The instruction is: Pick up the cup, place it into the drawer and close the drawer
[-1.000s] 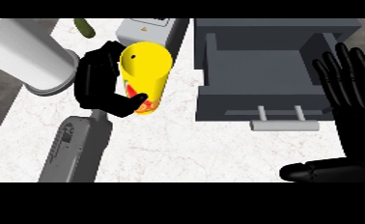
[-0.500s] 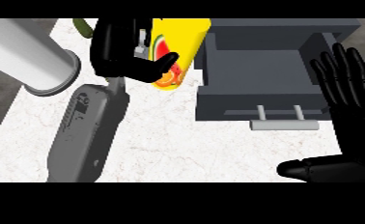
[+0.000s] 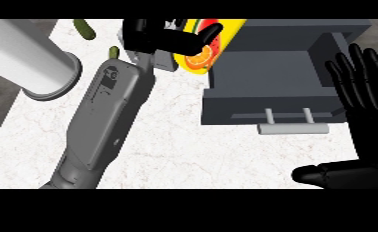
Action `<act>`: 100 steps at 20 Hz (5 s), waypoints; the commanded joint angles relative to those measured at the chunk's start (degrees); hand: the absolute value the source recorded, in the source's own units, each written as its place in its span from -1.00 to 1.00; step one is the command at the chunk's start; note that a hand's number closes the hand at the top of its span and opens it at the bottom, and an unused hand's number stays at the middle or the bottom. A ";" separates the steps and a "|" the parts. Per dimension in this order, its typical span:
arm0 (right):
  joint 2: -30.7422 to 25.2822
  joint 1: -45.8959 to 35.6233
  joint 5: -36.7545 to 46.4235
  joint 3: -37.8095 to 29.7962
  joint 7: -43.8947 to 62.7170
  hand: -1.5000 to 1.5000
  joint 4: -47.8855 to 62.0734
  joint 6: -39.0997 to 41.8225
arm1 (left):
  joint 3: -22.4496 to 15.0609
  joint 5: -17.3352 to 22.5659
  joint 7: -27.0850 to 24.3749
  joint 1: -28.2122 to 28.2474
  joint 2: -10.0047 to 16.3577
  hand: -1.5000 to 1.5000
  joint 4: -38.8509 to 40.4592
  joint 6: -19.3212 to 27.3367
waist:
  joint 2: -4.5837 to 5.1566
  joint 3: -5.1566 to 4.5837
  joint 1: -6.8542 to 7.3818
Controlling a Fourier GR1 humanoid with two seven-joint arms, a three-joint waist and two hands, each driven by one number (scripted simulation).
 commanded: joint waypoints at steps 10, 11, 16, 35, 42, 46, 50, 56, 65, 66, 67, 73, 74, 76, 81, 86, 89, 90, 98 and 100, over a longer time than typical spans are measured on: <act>1.79 -0.18 2.68 2.73 -2.14 -1.00 1.85 -0.12 | -7.99 8.76 -7.56 -14.39 -0.13 1.00 24.19 9.10 | 0.28 0.00 -1.11; -0.17 -1.95 -0.56 -0.87 -3.28 -1.00 4.03 1.55 | -8.38 9.53 -8.29 -16.26 -0.13 1.00 25.46 9.85 | 0.33 0.01 -1.20; -0.03 -0.91 -0.42 -0.60 -2.14 -1.00 2.01 1.09 | -13.37 14.18 -9.11 -18.62 -0.13 1.00 31.39 10.89 | 0.32 0.01 -1.75; 0.56 -4.39 -1.11 1.24 -1.50 -1.00 4.51 1.85 | -30.71 20.37 -10.23 -22.86 -0.13 -1.00 44.59 13.97 | 1.40 0.08 -5.31; 1.17 -5.88 -3.37 1.13 -1.29 -1.00 3.69 2.01 | -31.07 25.24 -11.60 -22.71 -0.13 -1.00 42.69 15.08 | 1.65 0.07 -6.04; 1.89 -4.02 -4.68 1.35 -1.91 -1.00 3.55 2.65 | -28.47 29.11 -13.87 -23.89 -0.13 -1.00 39.91 11.76 | 1.09 0.03 -4.14; 0.70 -3.35 -7.92 0.29 0.30 -1.00 1.67 3.83 | -27.81 33.08 -18.48 -21.81 -0.13 -1.00 35.92 12.72 | 0.75 0.02 -3.76; -3.30 0.46 -11.65 -2.95 0.78 1.00 -0.29 8.29 | -22.65 33.94 -14.12 -21.24 3.45 -1.00 32.38 8.54 | -0.30 -0.02 0.29; -8.38 5.72 -2.05 0.28 -0.38 1.00 -5.11 13.95 | -20.30 34.11 -13.77 -7.13 10.02 -1.00 17.16 12.27 | -0.74 -0.05 1.76; -8.94 5.96 -0.49 0.01 -1.82 1.00 -3.18 14.76 | -20.86 34.27 -12.32 -4.61 12.47 -1.00 13.44 11.36 | -0.91 -0.04 2.62; -9.06 -0.07 1.65 1.01 0.81 1.00 -1.14 12.42 | -20.86 33.96 -9.68 -5.27 12.22 -1.00 11.70 12.88 | -0.61 -0.05 2.50; -10.13 4.41 5.69 2.41 0.36 1.00 -1.68 14.64 | -21.23 33.78 -6.44 10.58 20.84 -1.00 -6.26 13.81 | -0.69 -0.03 2.45; -8.05 4.08 9.89 6.11 4.54 1.00 -4.97 11.13 | -21.32 33.97 -8.32 14.11 21.83 -1.00 -7.66 11.82 | -0.75 -0.09 2.77; -9.09 4.91 11.21 3.81 -0.65 1.00 0.26 12.64 | -19.13 35.72 -7.11 19.10 24.85 -1.00 -12.18 10.39 | -0.57 -0.03 2.61; -10.95 -0.95 24.77 9.27 -7.28 1.00 8.80 12.09 | -18.18 35.35 -8.01 26.14 26.67 -1.00 -17.33 8.00 | -0.24 -0.02 2.96; -14.68 -4.08 38.03 13.84 -12.88 1.00 15.05 9.62 | -14.86 37.12 -9.22 32.36 30.96 -1.00 -18.97 1.81 | -0.05 -0.04 3.27; -13.59 -0.42 45.84 18.49 -18.02 1.00 19.42 4.57 | -13.67 36.84 -10.85 37.18 31.70 -1.00 -21.16 -0.12 | -0.10 -0.01 2.30; -13.71 -2.53 45.44 16.96 -20.11 1.00 23.23 4.16 | -10.28 37.72 -9.75 35.26 32.73 -1.00 -18.53 -0.95 | 0.01 -0.01 1.75; -7.90 -13.38 53.52 18.70 -20.31 -1.00 43.43 -0.79 | -7.34 36.33 -9.28 43.34 32.44 -1.00 -24.44 -4.09 | 0.01 0.01 2.07; -8.56 -15.10 55.58 18.38 -23.35 -1.00 48.89 -2.69 | -5.45 36.69 -12.54 45.35 32.37 -1.00 -19.46 -10.23 | 0.14 -0.01 1.96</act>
